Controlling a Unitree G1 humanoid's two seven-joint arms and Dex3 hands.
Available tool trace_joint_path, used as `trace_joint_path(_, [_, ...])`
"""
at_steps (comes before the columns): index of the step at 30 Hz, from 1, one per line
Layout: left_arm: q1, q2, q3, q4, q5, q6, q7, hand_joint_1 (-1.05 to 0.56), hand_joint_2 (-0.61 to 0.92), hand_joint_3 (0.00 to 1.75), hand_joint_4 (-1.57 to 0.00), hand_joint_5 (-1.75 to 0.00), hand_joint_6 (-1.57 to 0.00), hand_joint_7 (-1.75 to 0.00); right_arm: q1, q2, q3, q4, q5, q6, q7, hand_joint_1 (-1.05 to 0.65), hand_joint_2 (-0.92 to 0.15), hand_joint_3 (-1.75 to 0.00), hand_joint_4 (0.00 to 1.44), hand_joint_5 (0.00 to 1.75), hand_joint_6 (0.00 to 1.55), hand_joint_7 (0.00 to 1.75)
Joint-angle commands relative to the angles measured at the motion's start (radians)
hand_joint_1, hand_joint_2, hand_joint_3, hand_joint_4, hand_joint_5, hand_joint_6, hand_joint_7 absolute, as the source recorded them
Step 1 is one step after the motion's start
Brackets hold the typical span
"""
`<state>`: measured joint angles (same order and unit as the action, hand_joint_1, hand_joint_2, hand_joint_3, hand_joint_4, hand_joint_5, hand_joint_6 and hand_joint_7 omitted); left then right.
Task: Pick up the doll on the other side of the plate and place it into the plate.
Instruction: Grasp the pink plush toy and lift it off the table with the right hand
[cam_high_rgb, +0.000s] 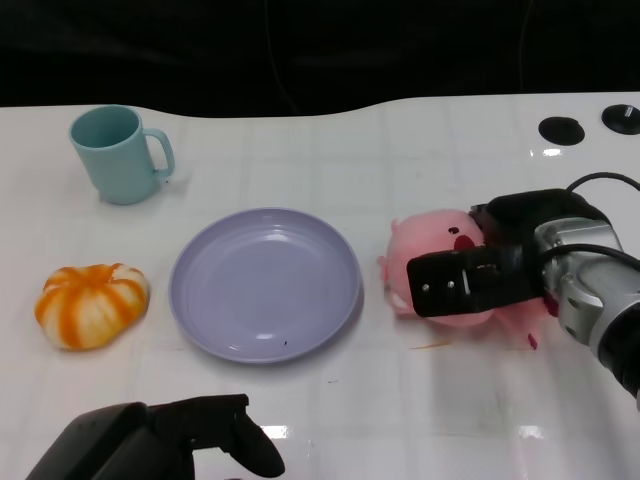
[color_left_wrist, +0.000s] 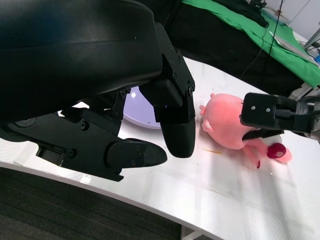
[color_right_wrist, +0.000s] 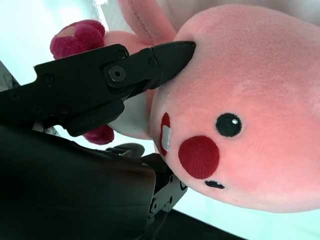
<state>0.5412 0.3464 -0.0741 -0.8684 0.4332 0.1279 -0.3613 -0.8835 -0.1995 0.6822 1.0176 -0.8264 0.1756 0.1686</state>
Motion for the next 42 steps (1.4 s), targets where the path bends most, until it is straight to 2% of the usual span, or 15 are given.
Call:
trace_joint_path(1, [0.008, 0.015, -0.031, -0.060, 0.007, -0.054, -0.008, -0.20, 0.91, 0.39, -0.60, -1.74, -0.72, -0.88, 0.042, 0.018, 0.015, 0.056, -0.007, -0.093, -0.146, -0.50, -0.92, 0.00, 0.69, 0.31, 1.02, 0.08])
trace_joint_path(3, [0.006, 0.017, -0.032, -0.063, 0.010, -0.049, -0.011, -0.20, 0.91, 0.39, -0.60, -1.73, -0.72, -0.89, 0.051, 0.015, -0.009, 0.071, 0.015, -0.143, -0.219, -0.42, -0.92, -0.06, 0.87, 0.54, 1.10, 0.03])
trace_joint_path(6, [0.003, 0.020, -0.033, -0.069, 0.014, -0.036, -0.017, -0.20, 0.91, 0.40, -0.60, -1.73, -0.71, -0.89, 0.054, 0.013, -0.014, 0.087, 0.020, -0.167, -0.288, -0.37, -0.92, -0.16, 0.90, 1.20, 1.07, 0.01])
trace_joint_path(8, [-0.002, 0.021, -0.036, -0.073, 0.015, -0.028, -0.020, -0.20, 0.91, 0.40, -0.59, -1.73, -0.71, -0.90, 0.054, 0.016, -0.010, 0.092, 0.016, -0.161, -0.318, -0.37, -0.92, -0.18, 0.88, 1.48, 1.04, 0.00])
trace_joint_path(11, [-0.003, 0.021, -0.037, -0.074, 0.012, -0.026, -0.018, -0.20, 0.91, 0.40, -0.59, -1.73, -0.71, -0.91, 0.057, 0.018, -0.019, 0.096, 0.028, -0.162, -0.338, -0.37, -0.92, -0.18, 0.84, 1.55, 1.05, 0.01])
trace_joint_path(14, [-0.003, 0.021, -0.035, -0.071, 0.003, -0.030, -0.016, -0.20, 0.90, 0.40, -0.59, -1.74, -0.71, -0.91, 0.055, 0.023, -0.032, 0.097, 0.045, -0.140, -0.337, -0.38, -0.92, -0.17, 0.84, 1.36, 1.06, 0.00])
trace_joint_path(16, [-0.002, 0.021, -0.033, -0.071, 0.000, -0.029, -0.016, -0.20, 0.90, 0.41, -0.60, -1.74, -0.71, -0.91, 0.055, 0.022, -0.036, 0.094, 0.046, -0.133, -0.335, -0.38, -0.92, -0.16, 0.85, 1.38, 1.05, 0.00])
trace_joint_path(19, [-0.002, 0.023, -0.029, -0.071, -0.003, -0.028, -0.018, -0.20, 0.90, 0.41, -0.59, -1.74, -0.71, -0.91, 0.062, 0.016, -0.054, 0.083, 0.064, -0.145, -0.341, -0.36, -0.92, -0.11, 0.82, 1.68, 1.13, 0.03])
trace_joint_path(24, [-0.004, 0.023, -0.027, -0.070, -0.006, -0.019, -0.020, -0.21, 0.90, 0.41, -0.59, -1.74, -0.71, -0.91, 0.067, 0.015, -0.086, 0.062, 0.097, -0.135, -0.342, -0.34, -0.92, -0.11, 0.82, 1.73, 1.19, 0.05])
trace_joint_path(29, [-0.015, 0.024, -0.027, -0.050, -0.012, -0.030, -0.012, -0.20, 0.90, 0.40, -0.60, -1.73, -0.71, -0.91, 0.089, -0.011, -0.137, -0.013, 0.132, -0.148, -0.347, -0.30, -0.92, -0.13, 0.83, 1.75, 1.14, 0.02])
trace_joint_path(32, [-0.023, 0.025, -0.028, -0.037, -0.012, -0.035, -0.008, -0.20, 0.90, 0.40, -0.61, -1.71, -0.72, -0.91, 0.115, -0.037, -0.170, -0.068, 0.150, -0.186, -0.378, -0.27, -0.92, -0.14, 0.85, 1.75, 1.26, 0.09])
trace_joint_path(34, [-0.026, 0.027, -0.029, -0.032, -0.007, -0.035, -0.006, -0.21, 0.90, 0.39, -0.62, -1.69, -0.72, -0.90, 0.131, -0.052, -0.193, -0.100, 0.163, -0.210, -0.387, -0.26, -0.90, -0.23, 0.92, 1.75, 0.93, 1.20])
trace_joint_path(35, [-0.028, 0.027, -0.030, -0.029, -0.006, -0.036, -0.005, -0.21, 0.90, 0.39, -0.63, -1.69, -0.73, -0.90, 0.138, -0.058, -0.204, -0.116, 0.169, -0.211, -0.386, -0.27, -0.91, -0.27, 0.93, 1.75, 0.80, 1.52])
trace_joint_path(38, [-0.031, 0.026, -0.034, -0.024, -0.001, -0.032, -0.002, -0.21, 0.90, 0.39, -0.63, -1.69, -0.73, -0.89, 0.166, -0.072, -0.241, -0.173, 0.188, -0.214, -0.391, -0.28, -0.85, -0.39, 0.96, 1.75, 0.71, 1.72])
trace_joint_path(42, [-0.031, 0.023, -0.036, -0.017, -0.002, -0.026, 0.002, -0.21, 0.90, 0.38, -0.64, -1.69, -0.74, -0.87, 0.201, -0.084, -0.294, -0.233, 0.221, -0.235, -0.411, -0.24, -0.59, -0.89, 0.98, 1.75, 0.75, 1.74])
